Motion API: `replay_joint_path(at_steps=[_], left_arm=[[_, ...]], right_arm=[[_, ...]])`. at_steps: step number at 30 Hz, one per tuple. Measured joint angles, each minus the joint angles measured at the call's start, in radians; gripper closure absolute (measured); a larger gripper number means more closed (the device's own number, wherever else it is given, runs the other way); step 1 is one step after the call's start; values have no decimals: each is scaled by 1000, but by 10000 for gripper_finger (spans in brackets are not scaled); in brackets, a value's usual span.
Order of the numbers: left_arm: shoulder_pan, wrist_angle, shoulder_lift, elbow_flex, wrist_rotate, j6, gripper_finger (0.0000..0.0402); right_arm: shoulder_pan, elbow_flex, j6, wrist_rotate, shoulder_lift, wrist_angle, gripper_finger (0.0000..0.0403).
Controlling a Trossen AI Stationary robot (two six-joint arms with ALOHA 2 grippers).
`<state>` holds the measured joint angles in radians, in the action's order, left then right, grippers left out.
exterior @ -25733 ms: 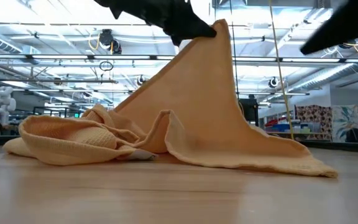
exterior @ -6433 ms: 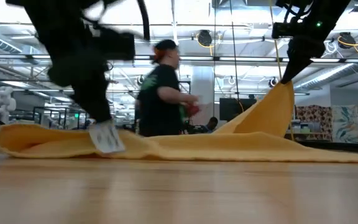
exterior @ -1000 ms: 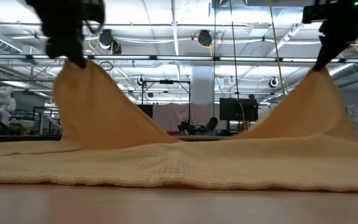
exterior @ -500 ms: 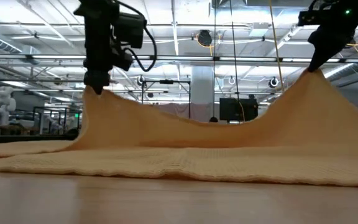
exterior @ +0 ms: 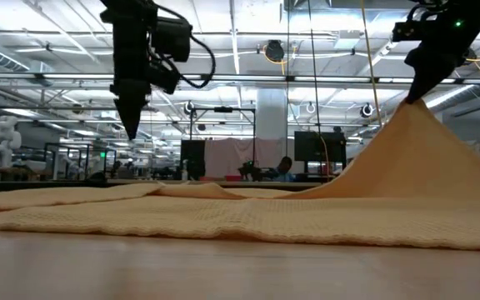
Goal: Roll towel
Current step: Roll the yellow towel
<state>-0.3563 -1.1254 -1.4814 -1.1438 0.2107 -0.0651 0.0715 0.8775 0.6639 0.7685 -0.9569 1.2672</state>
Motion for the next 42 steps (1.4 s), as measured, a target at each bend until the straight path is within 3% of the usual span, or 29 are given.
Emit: replay_joint_path(at_steps=[2,6,9,12,17,24,33,36,41,42], left_arm=[[97,-5,28,33,-107,-79,161],[359,15,67,130,-145,-263,160],[536,43,71,174,-148,-540,160],[687,177,65,210,-146,-790,160],[908,357,32,220,-70,-979,160],[1075,355,-80,220,27,-1124,160],[1131,329,-181,220,-9,-1186,163],[1131,328,-193,220,-46,-1179,204],[1131,333,-174,219,-5,-1199,370],[1134,333,-166,209,5,-1220,384]], right_arm=[[0,0,-3,-8,0,0,403],[0,0,-21,-9,0,0,403],[0,-1,-31,-10,0,0,403],[0,-1,-33,-10,0,0,403],[0,-1,-55,-11,0,-1,403],[0,-1,-78,-15,0,0,403],[0,-1,-82,-15,3,9,403],[0,-1,-82,-15,3,9,403],[0,-1,-82,-17,3,10,403],[0,-1,-81,-23,3,14,403]])
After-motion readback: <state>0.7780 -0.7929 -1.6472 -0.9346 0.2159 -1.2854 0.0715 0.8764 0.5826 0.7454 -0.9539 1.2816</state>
